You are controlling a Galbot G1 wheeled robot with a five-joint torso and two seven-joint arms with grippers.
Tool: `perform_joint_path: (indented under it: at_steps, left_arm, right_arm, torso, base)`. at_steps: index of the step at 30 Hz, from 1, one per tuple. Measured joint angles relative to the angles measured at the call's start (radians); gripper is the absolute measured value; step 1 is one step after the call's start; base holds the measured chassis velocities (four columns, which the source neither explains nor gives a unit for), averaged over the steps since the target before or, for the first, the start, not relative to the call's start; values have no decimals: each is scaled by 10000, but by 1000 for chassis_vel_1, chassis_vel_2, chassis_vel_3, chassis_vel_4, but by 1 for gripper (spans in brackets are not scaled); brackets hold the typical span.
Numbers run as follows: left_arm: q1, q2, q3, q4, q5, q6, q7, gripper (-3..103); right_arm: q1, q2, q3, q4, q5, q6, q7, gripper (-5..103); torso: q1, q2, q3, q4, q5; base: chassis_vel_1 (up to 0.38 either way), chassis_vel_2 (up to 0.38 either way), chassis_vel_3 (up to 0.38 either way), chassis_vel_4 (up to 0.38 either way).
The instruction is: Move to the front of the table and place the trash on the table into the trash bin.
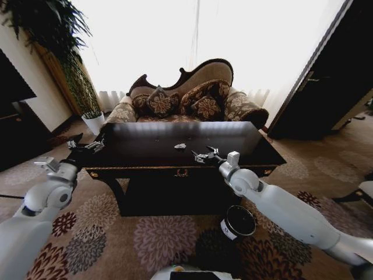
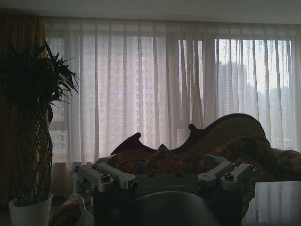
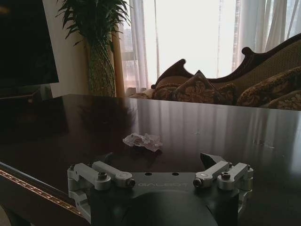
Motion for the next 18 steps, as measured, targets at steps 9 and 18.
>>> perform_joint_path:
  at_steps: [9,18]
  left_arm:
    - [0,0,0,0,0,0,-2,100]
    - [0,0,1,0,1,0,-1,100]
  right_arm:
    - [1704,699,-1381,-1307,172,48,-71,100]
    - [2736,806,-2280,-2355,443,234,-442,100]
  torso:
    - [0,0,0,1,0]
    - [0,0,0,-1,0]
  base:
    - [0,0,0,0]
    - [0,0,0,0]
